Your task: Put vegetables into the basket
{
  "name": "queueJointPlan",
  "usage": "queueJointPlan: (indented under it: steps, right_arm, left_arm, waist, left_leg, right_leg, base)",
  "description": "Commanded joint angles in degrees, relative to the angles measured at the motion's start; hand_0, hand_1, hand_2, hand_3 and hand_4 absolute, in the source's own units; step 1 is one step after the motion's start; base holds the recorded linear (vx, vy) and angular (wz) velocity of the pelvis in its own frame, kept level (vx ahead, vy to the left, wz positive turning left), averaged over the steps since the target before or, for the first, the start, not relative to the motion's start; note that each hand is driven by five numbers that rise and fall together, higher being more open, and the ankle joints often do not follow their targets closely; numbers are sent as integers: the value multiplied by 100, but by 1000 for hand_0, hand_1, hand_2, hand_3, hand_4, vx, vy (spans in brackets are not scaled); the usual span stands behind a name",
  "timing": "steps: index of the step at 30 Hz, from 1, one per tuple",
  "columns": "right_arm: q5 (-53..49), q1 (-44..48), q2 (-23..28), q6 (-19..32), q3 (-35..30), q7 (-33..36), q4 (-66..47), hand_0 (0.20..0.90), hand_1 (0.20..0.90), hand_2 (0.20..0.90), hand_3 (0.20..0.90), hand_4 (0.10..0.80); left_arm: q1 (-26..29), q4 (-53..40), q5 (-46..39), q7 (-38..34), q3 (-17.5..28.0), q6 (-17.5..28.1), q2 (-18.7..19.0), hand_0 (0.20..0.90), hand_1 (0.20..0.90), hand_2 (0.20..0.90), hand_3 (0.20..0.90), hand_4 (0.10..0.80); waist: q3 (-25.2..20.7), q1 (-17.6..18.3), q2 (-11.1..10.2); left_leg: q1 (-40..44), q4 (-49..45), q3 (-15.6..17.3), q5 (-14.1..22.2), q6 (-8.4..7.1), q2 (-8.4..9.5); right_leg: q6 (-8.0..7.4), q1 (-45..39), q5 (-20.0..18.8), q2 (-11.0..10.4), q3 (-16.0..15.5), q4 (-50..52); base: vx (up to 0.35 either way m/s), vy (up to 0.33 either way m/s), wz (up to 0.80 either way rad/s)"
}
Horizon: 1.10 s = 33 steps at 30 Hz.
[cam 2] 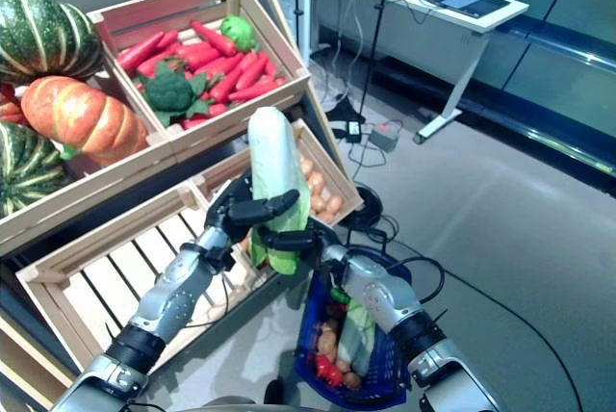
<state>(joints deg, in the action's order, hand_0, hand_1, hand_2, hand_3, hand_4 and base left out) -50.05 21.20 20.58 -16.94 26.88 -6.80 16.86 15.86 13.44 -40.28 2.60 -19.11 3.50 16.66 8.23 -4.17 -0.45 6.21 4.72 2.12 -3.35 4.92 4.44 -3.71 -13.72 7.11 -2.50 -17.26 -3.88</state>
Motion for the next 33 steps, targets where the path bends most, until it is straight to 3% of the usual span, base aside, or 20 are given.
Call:
queueJointPlan:
  steps: [1, 18, 33]
  right_arm:
    - [-605, 617, -619, 1050, -734, -573, -680, 300, 300, 300, 300, 400]
    - [-360, -944, 163, 993, -1666, -835, 680, 300, 300, 300, 300, 400]
    - [-525, -441, 581, 1550, -2193, -567, 1773, 300, 300, 300, 300, 400]
  left_arm:
    - [273, 569, -33, -137, 292, 377, -85, 900, 900, 900, 900, 800]
    - [-219, 500, -111, -43, 946, 640, 244, 900, 900, 900, 900, 800]
    - [274, 691, -518, -41, 1033, 1015, 355, 900, 900, 900, 900, 800]
  waist:
    - [-523, 110, -34]
    - [-306, 307, -37]
    - [407, 375, 62]
  left_leg:
    - [253, 28, -145, 577, -133, -70]
    - [177, 28, 95, 583, -192, -157]
    - [-281, 28, 48, 460, -244, -175]
  right_leg:
    - [408, 298, -373, 96, 62, 114]
    - [370, 378, -488, 144, 180, 20]
    - [407, 942, -496, 199, 325, 237]
  base:
    - [18, -12, -6]
    - [20, -22, -7]
    - [-30, -28, -8]
